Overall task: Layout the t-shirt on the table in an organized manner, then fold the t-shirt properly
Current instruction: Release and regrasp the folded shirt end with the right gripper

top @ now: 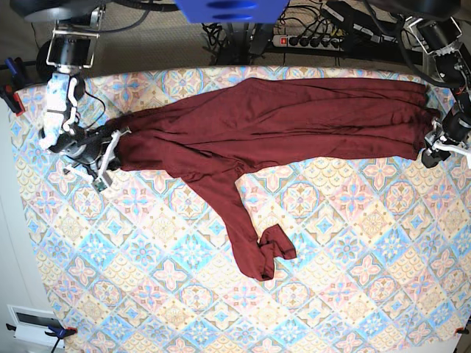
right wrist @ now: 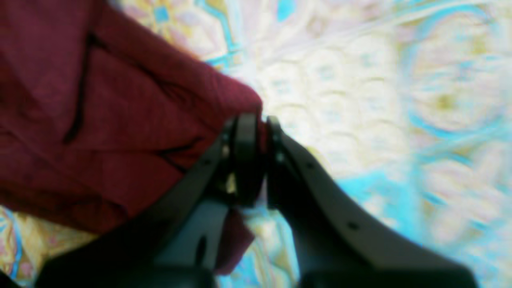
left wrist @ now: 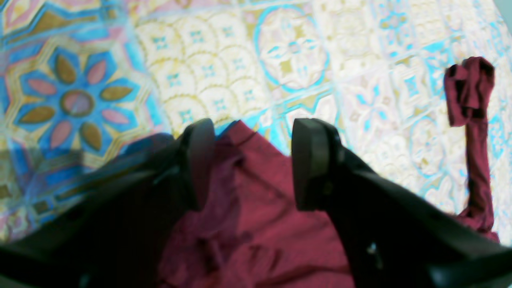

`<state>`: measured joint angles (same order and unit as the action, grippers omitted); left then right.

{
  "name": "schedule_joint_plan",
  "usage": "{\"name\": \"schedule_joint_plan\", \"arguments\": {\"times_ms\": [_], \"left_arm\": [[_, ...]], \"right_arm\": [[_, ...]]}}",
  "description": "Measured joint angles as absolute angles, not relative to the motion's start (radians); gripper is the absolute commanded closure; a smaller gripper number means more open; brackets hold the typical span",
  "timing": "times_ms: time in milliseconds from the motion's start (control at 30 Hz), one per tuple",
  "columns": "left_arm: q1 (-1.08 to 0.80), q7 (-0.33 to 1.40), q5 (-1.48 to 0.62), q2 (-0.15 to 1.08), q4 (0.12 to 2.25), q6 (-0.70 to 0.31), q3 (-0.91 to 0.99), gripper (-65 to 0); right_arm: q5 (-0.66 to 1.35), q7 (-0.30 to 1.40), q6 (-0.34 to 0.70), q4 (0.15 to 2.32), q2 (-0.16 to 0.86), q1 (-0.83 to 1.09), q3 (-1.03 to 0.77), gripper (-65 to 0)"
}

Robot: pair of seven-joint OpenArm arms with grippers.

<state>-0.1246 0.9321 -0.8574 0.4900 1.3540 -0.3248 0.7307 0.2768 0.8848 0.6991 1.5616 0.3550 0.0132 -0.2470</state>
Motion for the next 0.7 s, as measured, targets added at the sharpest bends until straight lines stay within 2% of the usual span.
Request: {"name": "schedule_joint_plan", "arguments": {"times_ms": [133, 400, 600, 700], "left_arm": [[-0.122, 0.932, -0.857, 0.49, 1.354, -0.322, 0.731, -30.4], [-0.122, 0.932, -0.856, 0.49, 1.354, -0.322, 0.731, -30.4], [-0.125, 0.932, -0.82, 0.49, 1.351, -0.323, 0.731, -30.4], [-0.125, 0.932, -0.823, 0.49, 1.351, -0.322, 0.731, -30.4]], "right_arm": [[0.291, 0.884, 0.699, 1.659, 0.358, 0.071, -0.289, 0.0], [0.284, 0.891, 0.7, 1.681, 0.355, 0.118, -0.299, -0.5], [0.272, 0.902, 0.699, 1.742, 0.355, 0.159, -0.303, -15.0], [0.279, 0.892, 0.7, 1.838, 0.355, 0.166, -0.302, -17.0]]}}
